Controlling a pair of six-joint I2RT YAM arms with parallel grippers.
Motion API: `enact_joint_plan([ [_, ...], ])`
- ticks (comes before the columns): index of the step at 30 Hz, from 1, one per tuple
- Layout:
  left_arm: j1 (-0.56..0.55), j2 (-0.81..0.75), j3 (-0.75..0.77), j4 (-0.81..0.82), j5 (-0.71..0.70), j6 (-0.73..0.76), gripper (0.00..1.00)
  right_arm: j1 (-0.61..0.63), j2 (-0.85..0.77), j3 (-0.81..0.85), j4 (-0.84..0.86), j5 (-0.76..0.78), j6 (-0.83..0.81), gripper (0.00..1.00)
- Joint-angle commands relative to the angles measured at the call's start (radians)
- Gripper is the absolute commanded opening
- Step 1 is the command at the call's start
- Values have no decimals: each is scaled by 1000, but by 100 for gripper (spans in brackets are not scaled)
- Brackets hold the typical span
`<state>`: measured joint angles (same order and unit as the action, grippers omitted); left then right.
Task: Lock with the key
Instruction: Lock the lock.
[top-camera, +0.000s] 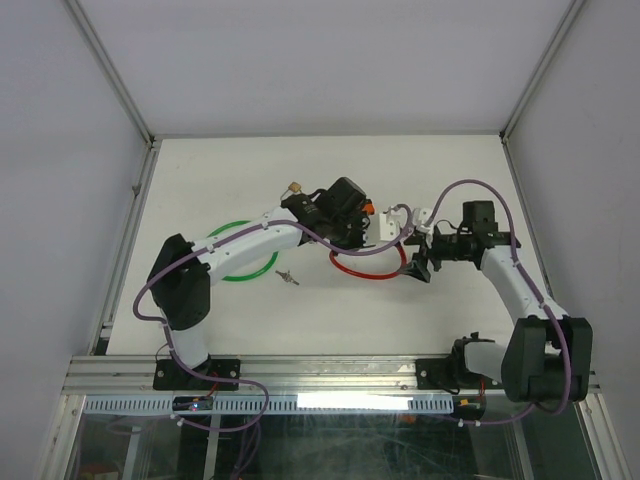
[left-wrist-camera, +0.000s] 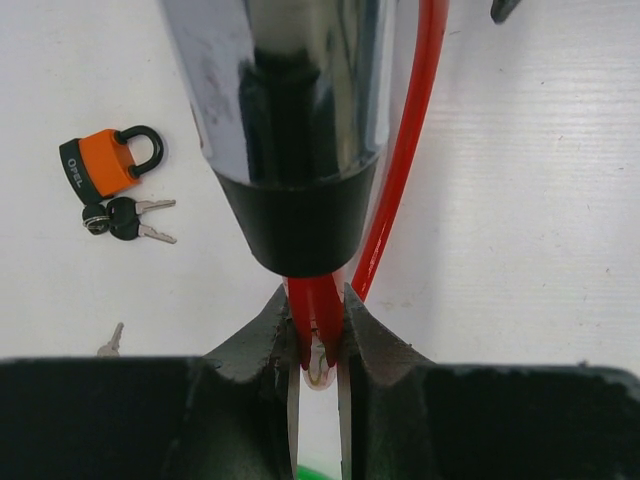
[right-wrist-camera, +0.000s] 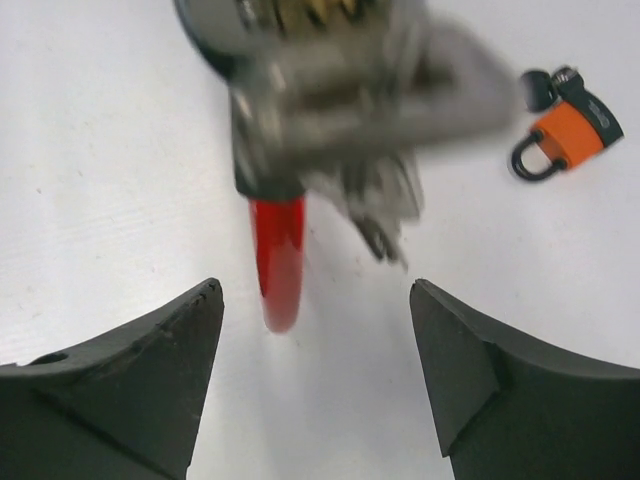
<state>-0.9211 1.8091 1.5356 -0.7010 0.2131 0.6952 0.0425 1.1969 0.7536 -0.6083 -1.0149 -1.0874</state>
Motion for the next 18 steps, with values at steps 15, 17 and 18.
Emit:
enact_joint_plan([
  [15,8,25,13,-18,47,-26,0,-367,-53,296,-399,-210,64,84],
  [17,8,27,11,-18,48,-29,0,-351,-20,377,-472,-294,168,83],
  [18,8,28,10,-18,49,-30,0,-332,1,413,-512,-324,198,82],
])
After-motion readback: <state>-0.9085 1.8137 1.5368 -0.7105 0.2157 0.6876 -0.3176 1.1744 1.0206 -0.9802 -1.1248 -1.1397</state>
